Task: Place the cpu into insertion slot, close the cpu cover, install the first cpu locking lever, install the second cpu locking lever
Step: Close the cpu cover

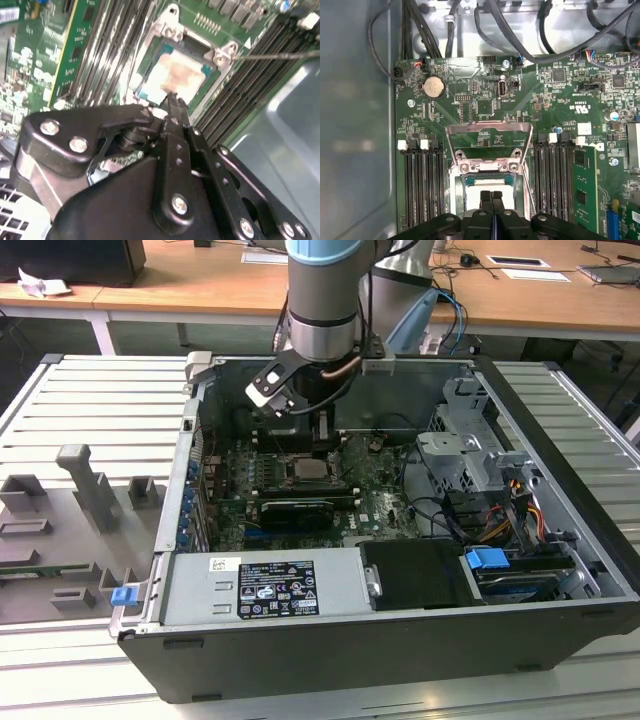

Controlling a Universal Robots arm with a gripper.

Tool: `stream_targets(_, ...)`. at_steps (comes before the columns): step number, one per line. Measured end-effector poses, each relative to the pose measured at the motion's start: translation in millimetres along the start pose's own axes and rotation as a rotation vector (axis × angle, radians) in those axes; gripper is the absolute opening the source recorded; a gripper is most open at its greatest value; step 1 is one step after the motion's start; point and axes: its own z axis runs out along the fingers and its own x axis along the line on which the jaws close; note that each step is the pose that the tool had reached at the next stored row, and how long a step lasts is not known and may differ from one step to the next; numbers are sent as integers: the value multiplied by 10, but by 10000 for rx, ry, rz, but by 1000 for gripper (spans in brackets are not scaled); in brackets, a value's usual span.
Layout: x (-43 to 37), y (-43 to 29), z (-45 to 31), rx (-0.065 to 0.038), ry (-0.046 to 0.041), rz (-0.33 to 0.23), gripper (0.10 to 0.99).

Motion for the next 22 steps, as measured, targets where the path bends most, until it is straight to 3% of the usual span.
stream_targets(6, 3, 11, -184, -1, -1, 1, 106)
stream_targets(9, 4, 13, -226, -1, -8, -1, 106)
stream_targets(13, 4, 30, -226, -2, -48, -1, 106)
stream_targets(16, 7, 39, -385, -2, -46, -1, 106)
stream_targets(18, 7, 42, -435, -2, -47, -2, 106)
stream_targets(22, 9, 97, -436, 3, -48, -2, 106)
